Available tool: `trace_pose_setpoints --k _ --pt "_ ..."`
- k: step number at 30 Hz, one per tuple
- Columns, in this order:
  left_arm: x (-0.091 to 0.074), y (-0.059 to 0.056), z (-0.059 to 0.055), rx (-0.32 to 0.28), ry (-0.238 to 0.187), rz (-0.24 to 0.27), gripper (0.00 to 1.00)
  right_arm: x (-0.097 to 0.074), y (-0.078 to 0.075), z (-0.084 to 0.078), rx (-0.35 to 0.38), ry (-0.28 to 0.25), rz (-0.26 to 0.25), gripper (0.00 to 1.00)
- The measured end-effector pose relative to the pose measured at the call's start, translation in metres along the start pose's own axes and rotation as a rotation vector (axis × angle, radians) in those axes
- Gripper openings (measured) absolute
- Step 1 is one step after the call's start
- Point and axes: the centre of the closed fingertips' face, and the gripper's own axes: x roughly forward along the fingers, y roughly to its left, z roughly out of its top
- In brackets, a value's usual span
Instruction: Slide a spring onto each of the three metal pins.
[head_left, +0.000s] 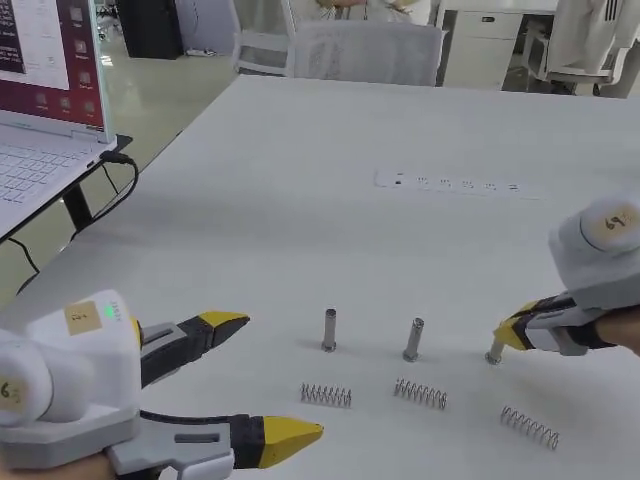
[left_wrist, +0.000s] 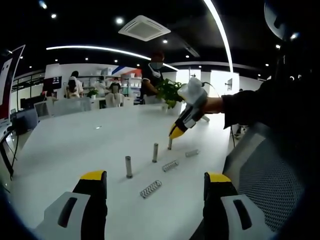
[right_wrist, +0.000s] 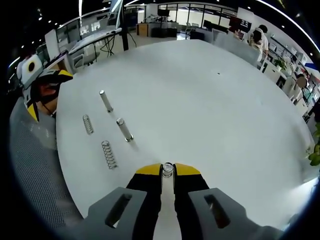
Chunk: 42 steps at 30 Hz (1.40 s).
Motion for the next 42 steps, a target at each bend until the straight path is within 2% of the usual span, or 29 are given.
trace_pose_setpoints --k 33,42 --pt "0.000 -0.001 0.000 0.002 0.005 -0.002 0.76 -0.003 -0.002 -0.001 -0.020 -0.016 -0.004 0.11" --pt "0.001 -0.001 0.000 -0.001 0.004 -0.007 0.76 -0.012 -0.007 -0.011 -0.007 -0.010 -0.015 0.11"
